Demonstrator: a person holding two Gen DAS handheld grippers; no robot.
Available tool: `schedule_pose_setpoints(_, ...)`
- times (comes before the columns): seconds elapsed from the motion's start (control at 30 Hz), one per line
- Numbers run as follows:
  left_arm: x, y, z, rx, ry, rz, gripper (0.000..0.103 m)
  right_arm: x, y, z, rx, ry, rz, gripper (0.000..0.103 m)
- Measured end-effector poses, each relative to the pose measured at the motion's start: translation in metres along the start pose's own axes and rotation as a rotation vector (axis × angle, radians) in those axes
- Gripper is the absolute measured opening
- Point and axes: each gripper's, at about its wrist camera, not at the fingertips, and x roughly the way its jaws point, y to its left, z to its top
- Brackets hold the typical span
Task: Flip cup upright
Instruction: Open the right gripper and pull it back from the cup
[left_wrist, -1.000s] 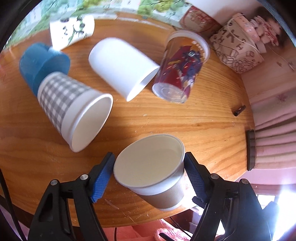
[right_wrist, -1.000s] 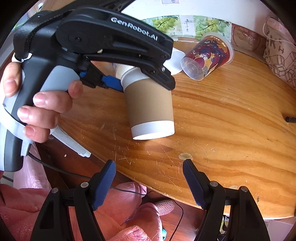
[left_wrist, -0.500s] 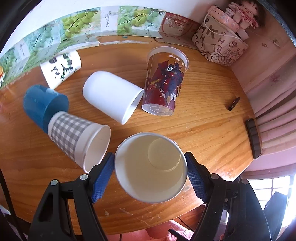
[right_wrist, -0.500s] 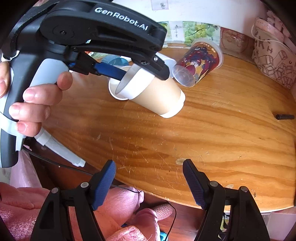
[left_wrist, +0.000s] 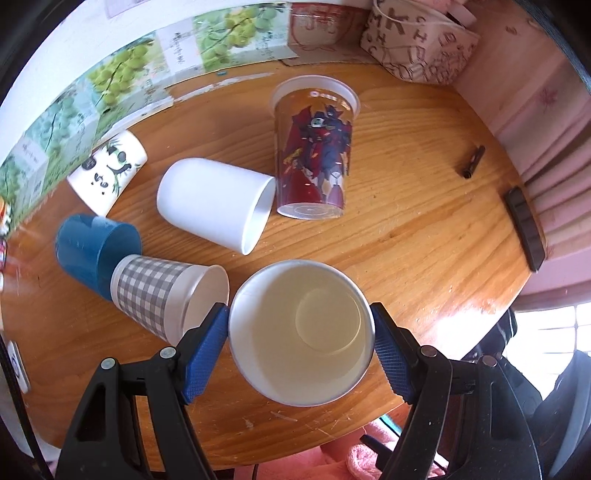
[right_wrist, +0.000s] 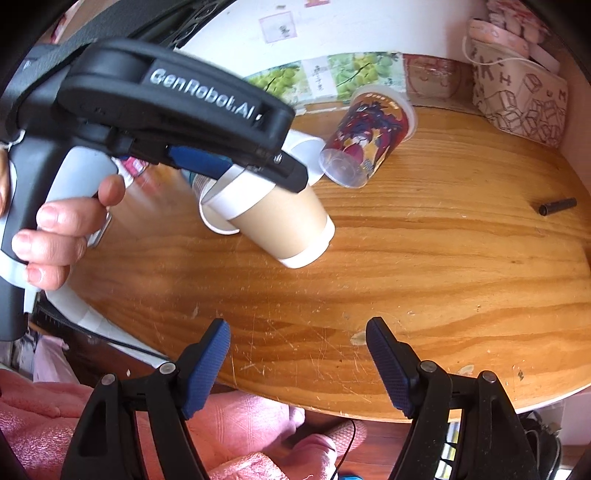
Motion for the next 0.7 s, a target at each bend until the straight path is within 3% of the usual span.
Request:
schedule_pose_setpoints(0.37, -0.008, -0.017, 0.002, 0.076, 0.025, 0.027, 0.085, -0.01, -0.014, -0.002, 0.108, -0.054, -0.007, 0.082)
schedule_pose_setpoints(0.7, -0.041, -0.017, -0.017, 0.047, -0.07, -0.025, 0.085, -0.037, -0.02, -0.012, 0.109, -0.062, -0.088, 0.087)
